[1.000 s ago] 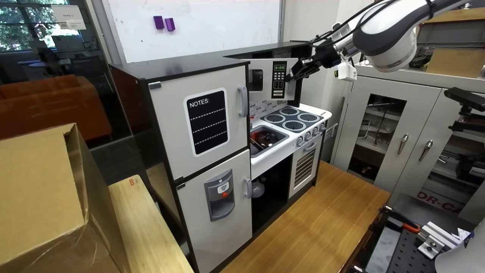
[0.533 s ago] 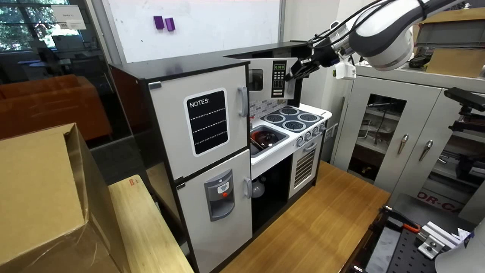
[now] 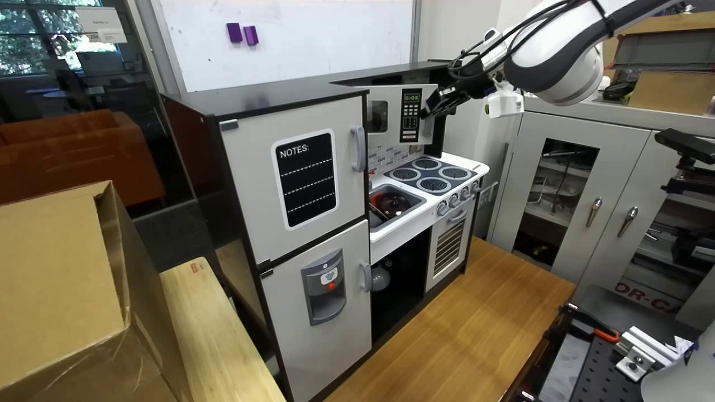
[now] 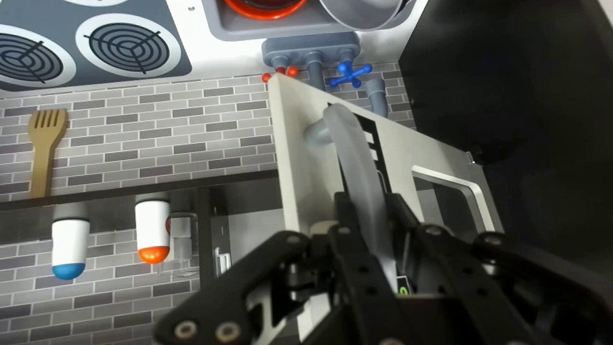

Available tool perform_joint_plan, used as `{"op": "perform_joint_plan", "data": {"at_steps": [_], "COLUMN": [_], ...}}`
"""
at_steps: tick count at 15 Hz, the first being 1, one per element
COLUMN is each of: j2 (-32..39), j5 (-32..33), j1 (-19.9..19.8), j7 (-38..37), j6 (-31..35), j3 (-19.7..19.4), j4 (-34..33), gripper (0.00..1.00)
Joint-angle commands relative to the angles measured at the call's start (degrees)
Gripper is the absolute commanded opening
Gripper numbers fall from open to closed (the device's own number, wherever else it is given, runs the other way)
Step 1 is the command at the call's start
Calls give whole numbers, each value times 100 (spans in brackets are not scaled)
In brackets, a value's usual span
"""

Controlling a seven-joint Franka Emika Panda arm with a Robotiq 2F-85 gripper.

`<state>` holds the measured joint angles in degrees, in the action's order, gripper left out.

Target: Close the microwave door

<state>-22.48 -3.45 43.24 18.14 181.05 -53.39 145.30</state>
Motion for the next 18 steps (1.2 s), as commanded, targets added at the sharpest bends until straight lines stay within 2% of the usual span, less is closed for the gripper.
{"op": "perform_joint_plan", "data": {"at_steps": [1, 7, 18], "j2": [587, 912, 1157], "j5": [-115, -148, -100], "j1": [-422, -915, -1802], "j7": [-420, -735, -1075], "j6": [323, 565, 582], "j3": [351, 829, 1670], "j4": [-128, -154, -197], "gripper": [5, 5, 5]}}
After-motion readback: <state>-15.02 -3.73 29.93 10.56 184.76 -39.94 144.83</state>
